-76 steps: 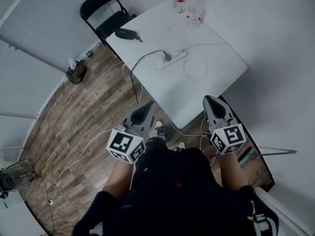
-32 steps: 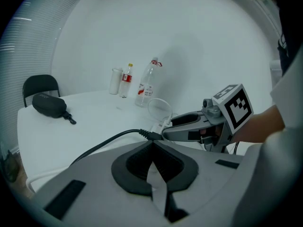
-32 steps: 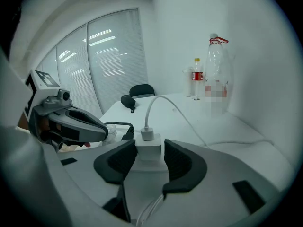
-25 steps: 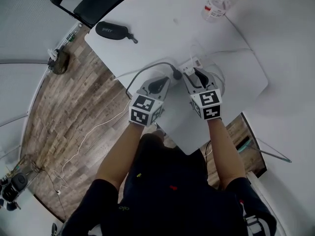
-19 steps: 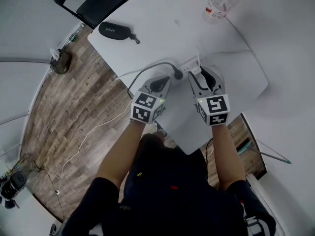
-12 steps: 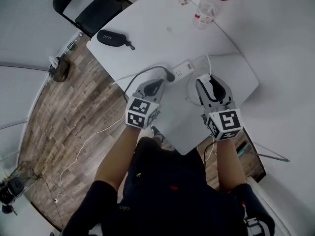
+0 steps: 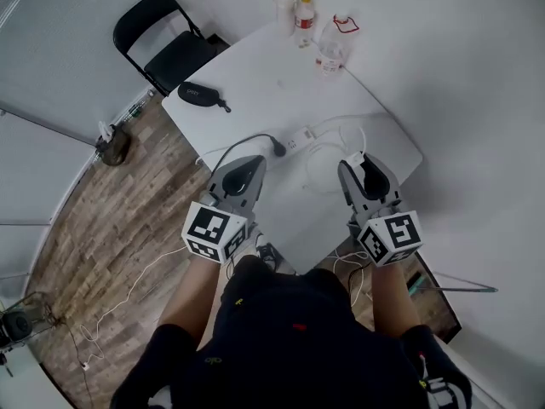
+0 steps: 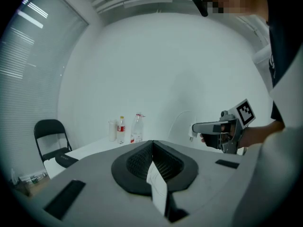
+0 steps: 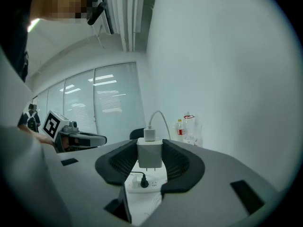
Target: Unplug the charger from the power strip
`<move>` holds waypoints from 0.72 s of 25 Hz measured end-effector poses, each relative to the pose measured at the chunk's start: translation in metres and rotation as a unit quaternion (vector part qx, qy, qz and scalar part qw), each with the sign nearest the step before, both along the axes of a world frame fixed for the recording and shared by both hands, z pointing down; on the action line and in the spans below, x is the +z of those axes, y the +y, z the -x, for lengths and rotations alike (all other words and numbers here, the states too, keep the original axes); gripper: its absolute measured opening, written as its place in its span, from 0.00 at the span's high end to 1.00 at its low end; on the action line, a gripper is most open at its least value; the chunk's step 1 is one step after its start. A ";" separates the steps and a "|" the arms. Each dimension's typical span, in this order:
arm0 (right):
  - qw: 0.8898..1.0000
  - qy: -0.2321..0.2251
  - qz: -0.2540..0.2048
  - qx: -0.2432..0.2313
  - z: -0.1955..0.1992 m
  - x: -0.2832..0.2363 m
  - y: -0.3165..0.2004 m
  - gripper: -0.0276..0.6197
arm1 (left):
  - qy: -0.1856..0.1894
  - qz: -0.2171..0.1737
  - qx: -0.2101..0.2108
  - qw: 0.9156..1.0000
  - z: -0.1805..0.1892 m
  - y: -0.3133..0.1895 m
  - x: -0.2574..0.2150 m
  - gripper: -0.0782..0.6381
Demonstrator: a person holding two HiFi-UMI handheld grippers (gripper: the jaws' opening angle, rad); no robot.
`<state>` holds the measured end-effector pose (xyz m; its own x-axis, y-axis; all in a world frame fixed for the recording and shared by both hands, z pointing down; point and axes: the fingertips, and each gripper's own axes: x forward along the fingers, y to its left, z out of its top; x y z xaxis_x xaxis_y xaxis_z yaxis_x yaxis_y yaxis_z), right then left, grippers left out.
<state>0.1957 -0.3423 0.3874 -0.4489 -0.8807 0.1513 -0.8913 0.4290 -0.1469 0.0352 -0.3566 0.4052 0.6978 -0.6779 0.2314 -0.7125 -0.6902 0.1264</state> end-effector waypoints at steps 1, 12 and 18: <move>1.000 -0.007 -0.002 -0.001 -0.001 -0.007 0.005 0.69 | 0.003 -0.006 -0.004 1.000 0.002 0.009 -0.011 0.86; 0.997 -0.008 -0.078 -0.016 -0.014 -0.077 0.042 0.69 | 0.032 -0.047 -0.066 0.996 0.022 0.060 -0.065 0.86; 0.994 0.000 -0.106 -0.021 -0.010 -0.096 0.056 0.69 | 0.034 -0.077 -0.077 0.993 0.033 0.073 -0.089 0.86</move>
<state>0.2061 -0.2862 0.2912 -0.4859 -0.8733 -0.0362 -0.8720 0.4871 -0.0482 0.0022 -0.2834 0.3160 0.5943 -0.8010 0.0721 -0.8040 -0.5894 0.0787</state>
